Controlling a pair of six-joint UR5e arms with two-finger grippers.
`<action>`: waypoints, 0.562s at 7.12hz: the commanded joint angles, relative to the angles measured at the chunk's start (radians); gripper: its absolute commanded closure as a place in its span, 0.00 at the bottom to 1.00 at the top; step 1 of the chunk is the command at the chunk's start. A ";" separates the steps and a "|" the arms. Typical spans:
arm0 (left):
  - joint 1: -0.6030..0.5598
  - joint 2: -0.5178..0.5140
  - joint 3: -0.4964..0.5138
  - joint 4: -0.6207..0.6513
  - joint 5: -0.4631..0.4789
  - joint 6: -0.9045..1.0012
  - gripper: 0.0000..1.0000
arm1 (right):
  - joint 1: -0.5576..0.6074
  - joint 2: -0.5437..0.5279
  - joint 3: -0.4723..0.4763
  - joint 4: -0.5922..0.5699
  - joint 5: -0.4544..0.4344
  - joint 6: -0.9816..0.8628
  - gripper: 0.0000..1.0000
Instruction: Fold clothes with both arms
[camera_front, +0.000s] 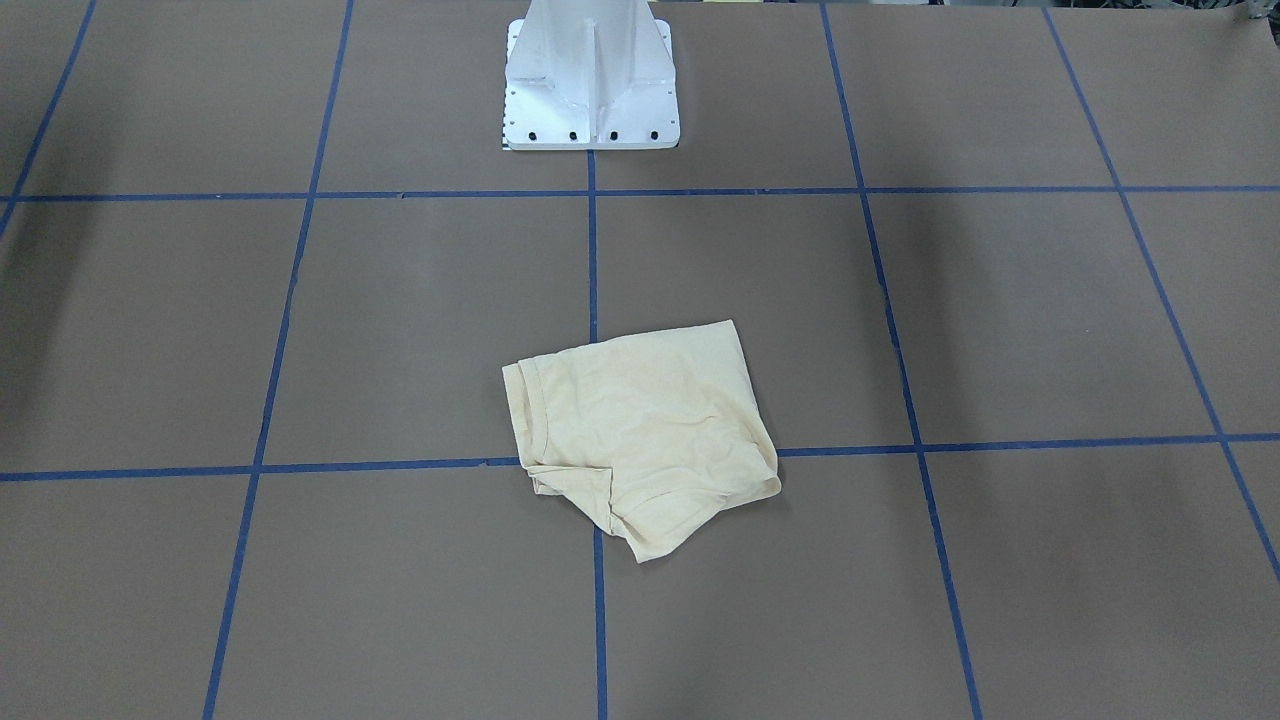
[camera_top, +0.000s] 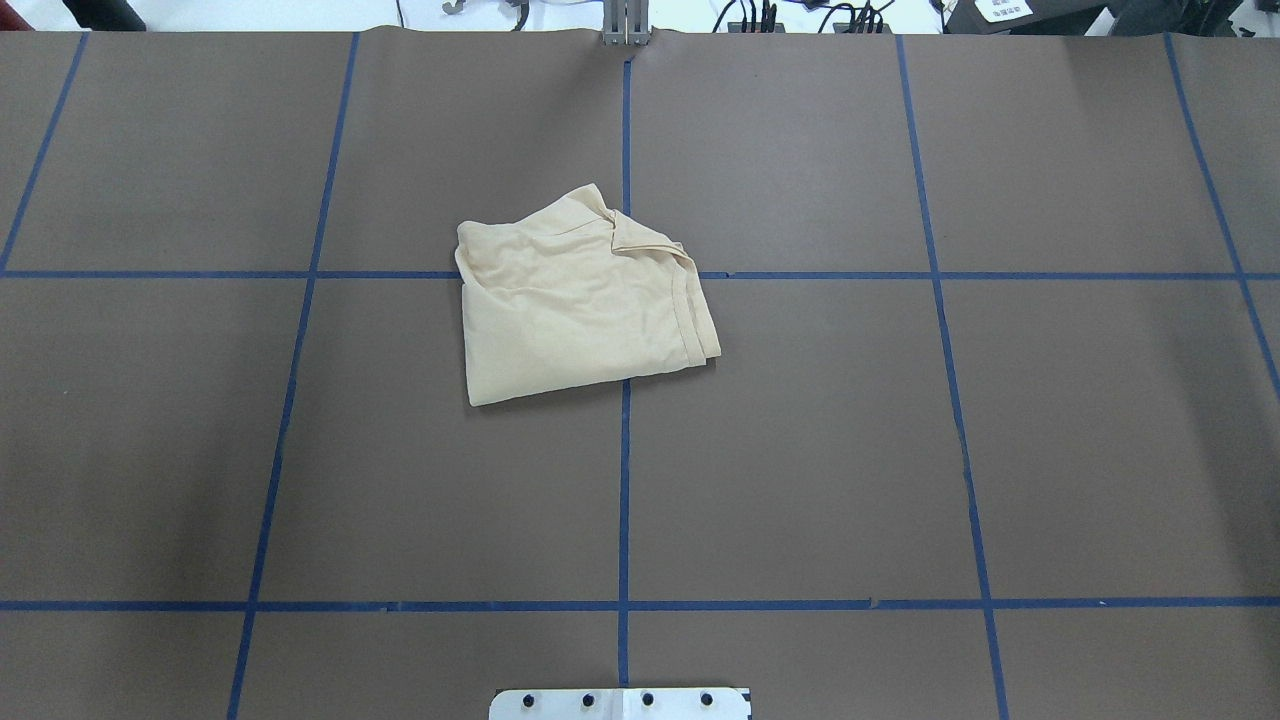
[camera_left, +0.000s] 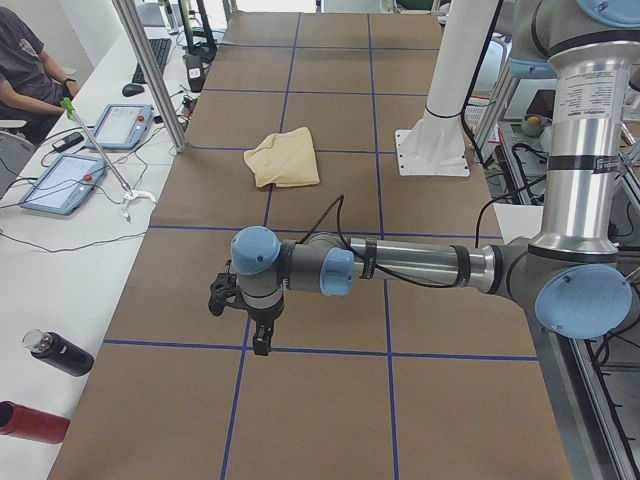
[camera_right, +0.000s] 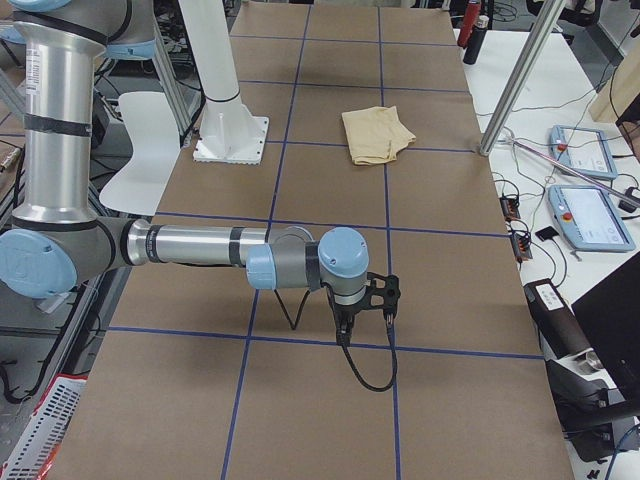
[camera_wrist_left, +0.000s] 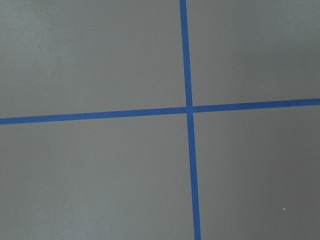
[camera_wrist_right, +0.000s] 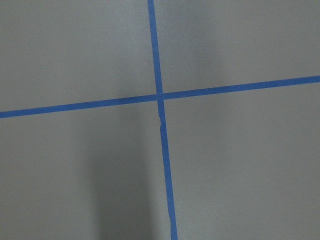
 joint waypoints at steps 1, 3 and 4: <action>-0.002 0.000 0.000 0.002 0.000 0.000 0.00 | -0.036 -0.006 -0.006 -0.007 -0.012 -0.013 0.00; 0.000 0.000 0.012 -0.002 0.000 0.000 0.00 | -0.053 -0.006 -0.008 -0.008 -0.012 -0.014 0.00; 0.000 0.000 0.011 -0.002 0.000 0.000 0.00 | -0.056 -0.006 -0.010 -0.008 -0.026 -0.014 0.00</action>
